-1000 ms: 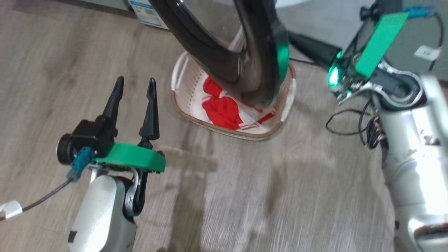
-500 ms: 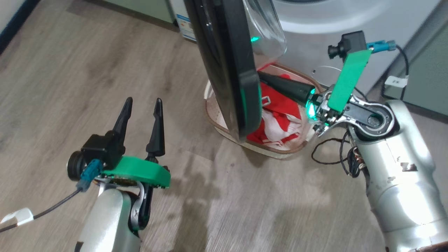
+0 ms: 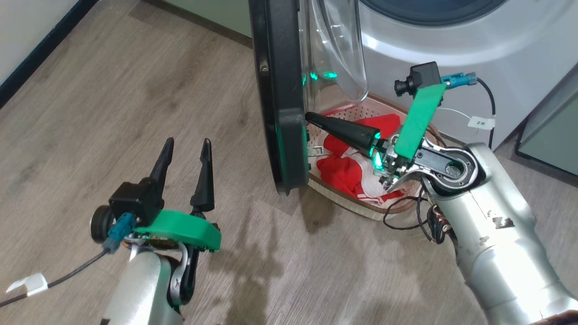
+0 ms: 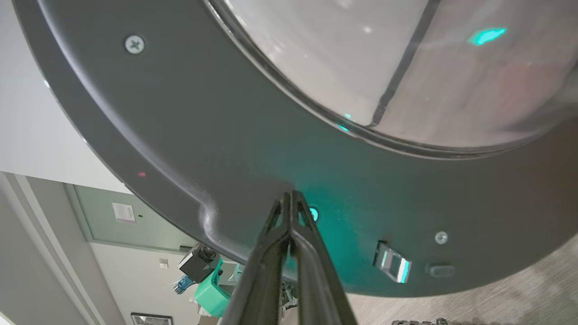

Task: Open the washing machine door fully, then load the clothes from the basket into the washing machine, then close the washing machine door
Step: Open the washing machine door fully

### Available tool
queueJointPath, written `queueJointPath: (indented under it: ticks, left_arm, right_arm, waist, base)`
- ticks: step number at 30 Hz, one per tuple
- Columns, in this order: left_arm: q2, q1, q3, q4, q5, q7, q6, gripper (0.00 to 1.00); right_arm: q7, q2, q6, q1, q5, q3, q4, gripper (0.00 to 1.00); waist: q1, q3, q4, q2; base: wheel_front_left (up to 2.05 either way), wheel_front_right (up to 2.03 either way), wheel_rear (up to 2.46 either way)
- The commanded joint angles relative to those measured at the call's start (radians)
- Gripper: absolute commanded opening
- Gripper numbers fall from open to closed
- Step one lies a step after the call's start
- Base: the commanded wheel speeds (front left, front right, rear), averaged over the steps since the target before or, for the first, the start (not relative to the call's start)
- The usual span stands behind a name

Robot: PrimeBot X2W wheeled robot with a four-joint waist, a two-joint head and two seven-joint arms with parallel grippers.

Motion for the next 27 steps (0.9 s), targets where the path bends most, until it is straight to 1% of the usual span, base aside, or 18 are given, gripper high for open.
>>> queueJointPath:
  ticks: [1, 4, 9, 10, 11, 12, 17, 22, 27]
  left_arm:
    - [0.014, -0.015, 0.030, -0.032, -0.001, -0.005, -0.001, 1.00]
    - [0.014, -0.013, 0.036, -0.035, 0.002, -0.005, 0.000, 1.00]
    - [0.014, -0.012, 0.053, -0.037, 0.004, -0.005, -0.001, 1.00]
    - [0.014, -0.011, 0.056, -0.037, 0.006, -0.005, -0.001, 1.00]
    - [0.014, -0.010, 0.061, -0.036, 0.008, -0.005, -0.001, 1.00]
    - [0.014, -0.009, 0.065, -0.036, 0.010, -0.005, -0.001, 1.00]
    - [0.014, -0.004, 0.080, -0.031, 0.017, -0.005, -0.007, 1.00]
    - [0.014, 0.003, 0.089, -0.024, 0.023, -0.005, -0.012, 1.00]
    - [0.014, 0.008, 0.096, -0.025, 0.031, -0.005, -0.017, 1.00]
  right_arm:
    - [-0.019, 0.027, 0.001, -0.013, 0.018, 0.012, -0.028, 0.00]
    - [-0.035, 0.027, 0.001, -0.005, 0.033, 0.003, -0.032, 0.00]
    - [-0.044, 0.022, 0.001, 0.040, 0.072, -0.031, -0.072, 0.00]
    - [-0.048, 0.019, 0.001, 0.054, 0.083, -0.044, -0.087, 0.34]
    - [-0.059, 0.017, 0.001, 0.069, 0.091, -0.058, -0.100, 0.73]
    - [-0.068, 0.014, 0.001, 0.085, 0.097, -0.069, -0.113, 1.00]
    - [-0.107, 0.009, 0.001, 0.164, 0.124, -0.114, -0.178, 1.00]
    - [-0.162, 0.005, 0.001, 0.295, 0.150, -0.170, -0.269, 1.00]
    - [-0.239, 0.005, 0.001, 0.428, 0.141, -0.219, -0.363, 1.00]
  waist:
    - [0.0001, -0.004, -0.001, -0.0001]
    - [0.0001, -0.007, -0.010, -0.0001]
    - [0.0001, -0.013, -0.038, -0.0001]
    - [0.0001, -0.014, -0.043, -0.0001]
    - [0.0001, -0.016, -0.049, -0.0001]
    - [0.0001, -0.018, -0.055, -0.0001]
    - [0.0001, -0.028, -0.077, -0.0001]
    - [0.0001, -0.040, -0.091, -0.0001]
    - [0.0001, -0.048, -0.101, -0.0001]
  base:
    - [0.00, 0.00, 0.00]
    - [0.00, 0.00, 0.00]
    - [0.00, 0.00, 0.00]
    - [0.00, 0.00, 0.00]
    - [0.00, 0.00, 0.00]
    - [0.00, 0.00, 0.00]
    - [0.00, 0.00, 0.00]
    - [0.00, 0.00, 0.00]
    - [0.00, 0.00, 0.00]
